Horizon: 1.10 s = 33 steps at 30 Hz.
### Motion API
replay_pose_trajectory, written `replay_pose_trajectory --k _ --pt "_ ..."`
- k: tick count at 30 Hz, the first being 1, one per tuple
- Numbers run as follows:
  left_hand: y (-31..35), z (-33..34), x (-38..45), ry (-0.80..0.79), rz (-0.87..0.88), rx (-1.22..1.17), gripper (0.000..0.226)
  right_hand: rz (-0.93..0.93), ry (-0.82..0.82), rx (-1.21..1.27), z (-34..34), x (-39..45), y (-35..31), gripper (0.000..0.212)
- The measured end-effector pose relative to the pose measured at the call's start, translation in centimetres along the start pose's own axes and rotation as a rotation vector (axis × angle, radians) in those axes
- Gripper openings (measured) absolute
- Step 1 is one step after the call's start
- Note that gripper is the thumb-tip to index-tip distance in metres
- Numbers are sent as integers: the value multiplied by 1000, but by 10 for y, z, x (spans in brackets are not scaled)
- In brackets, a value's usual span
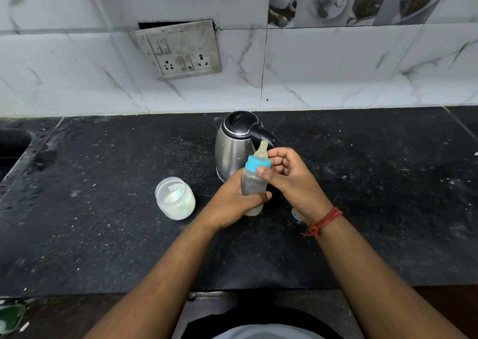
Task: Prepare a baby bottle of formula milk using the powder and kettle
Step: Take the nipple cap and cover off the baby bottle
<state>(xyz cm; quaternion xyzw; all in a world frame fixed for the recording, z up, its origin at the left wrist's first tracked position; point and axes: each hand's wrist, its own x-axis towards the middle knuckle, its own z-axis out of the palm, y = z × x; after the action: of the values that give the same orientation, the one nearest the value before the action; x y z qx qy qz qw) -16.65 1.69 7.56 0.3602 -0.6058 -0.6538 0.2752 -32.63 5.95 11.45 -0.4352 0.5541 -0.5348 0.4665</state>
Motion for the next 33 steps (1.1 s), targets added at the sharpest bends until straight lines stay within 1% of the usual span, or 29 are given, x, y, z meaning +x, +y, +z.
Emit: replay_pose_trajectory --k 3,5,10,14,17,20,23,25,27,30,31,33 --pt "1 3 2 1 9 25 57 -5 33 3 4 1 0 45" --pt "1 3 1 -5 11 2 55 -10 30 26 2 1 0 45" --pt "4 2 -5 -70 -51 -182 50 12 -63 110 0 0 -2 44" --pt "3 -1 -7 -152 -49 -238 48 49 -142 208 -3 2 1 61" --pt "0 -2 -7 -124 -60 -204 48 36 -140 186 -4 0 4 63" --pt "0 0 -5 -45 -39 -75 47 -6 -76 54 -1 1 6 57" --pt "-3 1 1 17 14 38 52 -6 -41 -46 3 3 11 44" --pt "-5 2 3 38 27 101 58 -5 -28 -60 4 4 13 41" --pt "-6 2 4 41 19 135 61 0 -12 -48 4 4 15 41" --pt "-8 0 4 21 10 120 63 5 -23 -27 1 4 14 46" --pt "-8 -1 4 8 8 108 64 6 -37 -16 1 4 13 43" --pt "-9 -2 3 -23 2 81 65 3 -67 24 -1 3 11 32"
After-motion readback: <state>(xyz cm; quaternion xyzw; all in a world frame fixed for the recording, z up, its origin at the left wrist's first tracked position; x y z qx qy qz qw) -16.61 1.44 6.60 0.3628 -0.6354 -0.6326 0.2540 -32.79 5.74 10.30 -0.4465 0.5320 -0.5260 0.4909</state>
